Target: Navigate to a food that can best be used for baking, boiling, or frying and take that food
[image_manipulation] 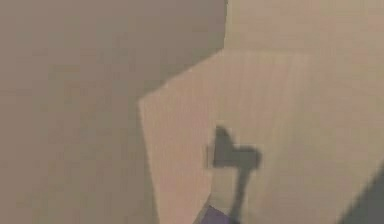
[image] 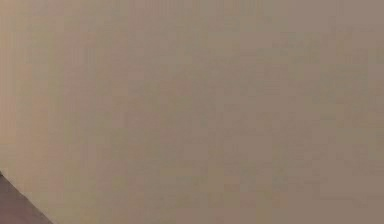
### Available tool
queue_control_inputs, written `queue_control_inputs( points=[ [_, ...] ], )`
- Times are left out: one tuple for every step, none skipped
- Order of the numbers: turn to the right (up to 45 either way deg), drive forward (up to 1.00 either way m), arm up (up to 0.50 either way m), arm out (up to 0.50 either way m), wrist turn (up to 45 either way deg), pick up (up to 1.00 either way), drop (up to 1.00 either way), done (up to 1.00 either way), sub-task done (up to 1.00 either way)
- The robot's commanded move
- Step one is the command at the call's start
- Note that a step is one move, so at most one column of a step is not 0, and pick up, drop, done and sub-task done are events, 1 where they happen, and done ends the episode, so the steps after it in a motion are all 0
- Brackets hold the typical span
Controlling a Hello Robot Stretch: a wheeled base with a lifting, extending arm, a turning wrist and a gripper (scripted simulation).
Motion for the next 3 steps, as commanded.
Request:
queue_control_inputs(
  points=[
    [-45.0, 0.0, 0.0, 0.0, 0.0, 0.0, 0.0, 0.0, 0.0],
    [-9.0, 0.0, 0.0, 0.0, 0.0, 0.0, 0.0, 0.0, 0.0],
    [0.0, 0.6, 0.0, 0.0, 0.0, 0.0, 0.0, 0.0, 0.0]
  ],
)
